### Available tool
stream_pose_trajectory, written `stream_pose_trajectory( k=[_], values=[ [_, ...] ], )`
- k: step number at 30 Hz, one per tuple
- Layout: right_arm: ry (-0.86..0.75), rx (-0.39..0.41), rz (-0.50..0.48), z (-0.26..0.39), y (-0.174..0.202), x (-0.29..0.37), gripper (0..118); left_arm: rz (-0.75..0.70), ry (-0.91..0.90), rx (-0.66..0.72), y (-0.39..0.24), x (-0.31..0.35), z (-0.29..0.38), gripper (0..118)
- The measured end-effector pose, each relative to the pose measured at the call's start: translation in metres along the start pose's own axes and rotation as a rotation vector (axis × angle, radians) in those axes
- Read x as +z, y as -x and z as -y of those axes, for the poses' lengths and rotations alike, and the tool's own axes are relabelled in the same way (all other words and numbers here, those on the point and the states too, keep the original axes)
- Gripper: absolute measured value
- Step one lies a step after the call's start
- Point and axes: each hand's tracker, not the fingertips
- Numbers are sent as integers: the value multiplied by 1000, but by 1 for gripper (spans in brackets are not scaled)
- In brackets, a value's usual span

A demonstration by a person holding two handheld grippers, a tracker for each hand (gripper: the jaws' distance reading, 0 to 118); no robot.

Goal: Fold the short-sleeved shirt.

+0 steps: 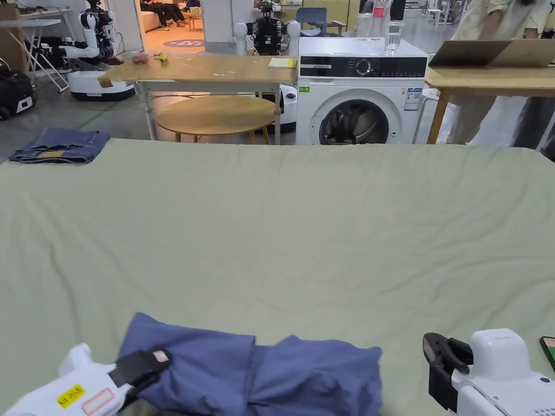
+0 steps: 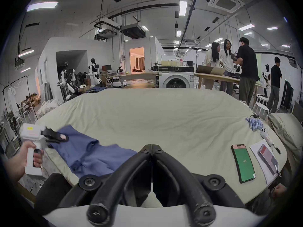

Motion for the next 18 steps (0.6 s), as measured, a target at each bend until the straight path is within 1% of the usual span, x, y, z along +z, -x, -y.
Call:
stream_pose_trajectory(
  k=[1,3,4,5,7,9,10,12,15,16,17,18],
  values=[
    [-1,0,1,0,0,0,0,-35,-11,-102,-9,6,-7,11],
    [-2,1,1,-1,0,-1,0,-147,-39,-359,-38,13,-11,11],
    [-3,2,2,-1,1,-2,0,-165,-48,-478,-58,15,-5,11],
    [-4,1,2,-1,1,-2,0,-154,-45,-549,-75,14,3,11],
    [-6,-6,-2,-2,1,-2,0,-150,-37,-736,-117,7,33,11],
    [-7,-6,1,-1,1,-1,0,-148,5,-906,-155,-8,68,11],
    [-6,-5,1,0,1,1,0,-151,49,-982,-173,-18,89,11],
    [-5,2,4,3,0,4,0,-164,98,-1078,-190,-39,127,11],
    [-1,1,9,6,-4,6,0,-188,151,-1162,-194,-70,166,11],
    [2,-6,8,7,-6,8,0,-213,183,-1174,-189,-81,173,18],
    [3,-10,7,7,-7,8,0,-211,223,-1148,-187,-85,170,38],
    [5,-13,4,7,-9,9,0,-156,244,-1078,-189,-80,162,69]
  ],
)
